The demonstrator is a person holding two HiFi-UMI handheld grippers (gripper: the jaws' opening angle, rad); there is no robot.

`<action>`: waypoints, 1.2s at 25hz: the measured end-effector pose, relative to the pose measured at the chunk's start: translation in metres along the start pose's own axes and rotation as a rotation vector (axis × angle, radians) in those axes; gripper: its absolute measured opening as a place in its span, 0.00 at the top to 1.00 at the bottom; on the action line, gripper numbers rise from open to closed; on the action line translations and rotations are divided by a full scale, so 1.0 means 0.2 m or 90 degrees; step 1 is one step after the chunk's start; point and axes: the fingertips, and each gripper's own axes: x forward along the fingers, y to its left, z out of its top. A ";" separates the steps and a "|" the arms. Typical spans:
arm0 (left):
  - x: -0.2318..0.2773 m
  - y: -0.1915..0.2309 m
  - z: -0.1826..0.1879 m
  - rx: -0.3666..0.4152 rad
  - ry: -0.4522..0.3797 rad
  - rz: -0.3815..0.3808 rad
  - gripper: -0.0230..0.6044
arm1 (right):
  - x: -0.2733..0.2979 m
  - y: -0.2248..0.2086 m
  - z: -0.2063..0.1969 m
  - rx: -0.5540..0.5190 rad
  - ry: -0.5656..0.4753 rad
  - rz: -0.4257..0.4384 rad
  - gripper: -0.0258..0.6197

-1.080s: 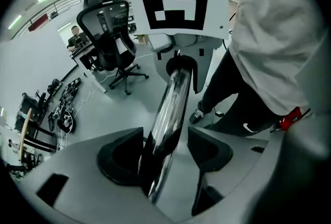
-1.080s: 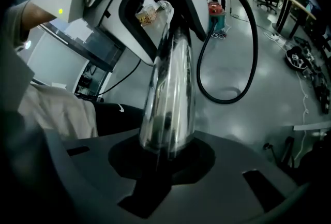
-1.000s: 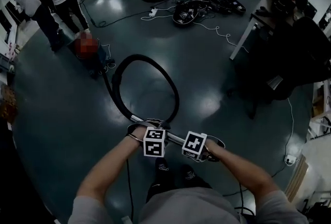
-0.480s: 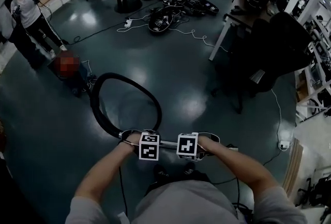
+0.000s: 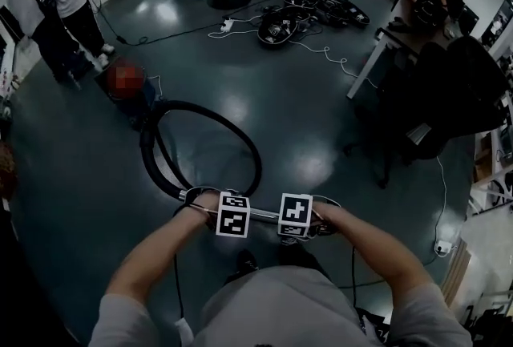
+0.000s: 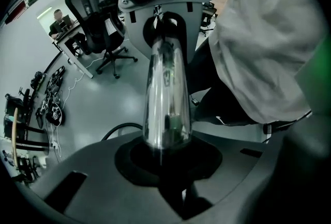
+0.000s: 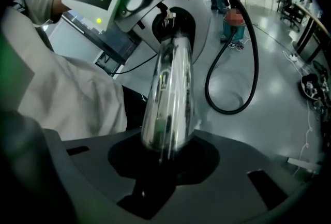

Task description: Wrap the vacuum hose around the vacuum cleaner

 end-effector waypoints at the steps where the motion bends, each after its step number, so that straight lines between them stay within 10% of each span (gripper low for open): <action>1: 0.00 0.01 0.00 -0.016 0.004 -0.002 0.82 | -0.02 -0.02 -0.01 -0.012 -0.003 0.002 0.82; 19: 0.03 0.37 0.23 -0.282 -0.004 0.010 0.83 | -0.47 -0.62 -0.24 -0.224 -0.027 -0.031 0.59; 30: 0.06 0.50 0.39 -0.358 -0.021 0.008 0.84 | -0.71 -0.75 -0.32 -0.386 -0.029 -0.088 0.53</action>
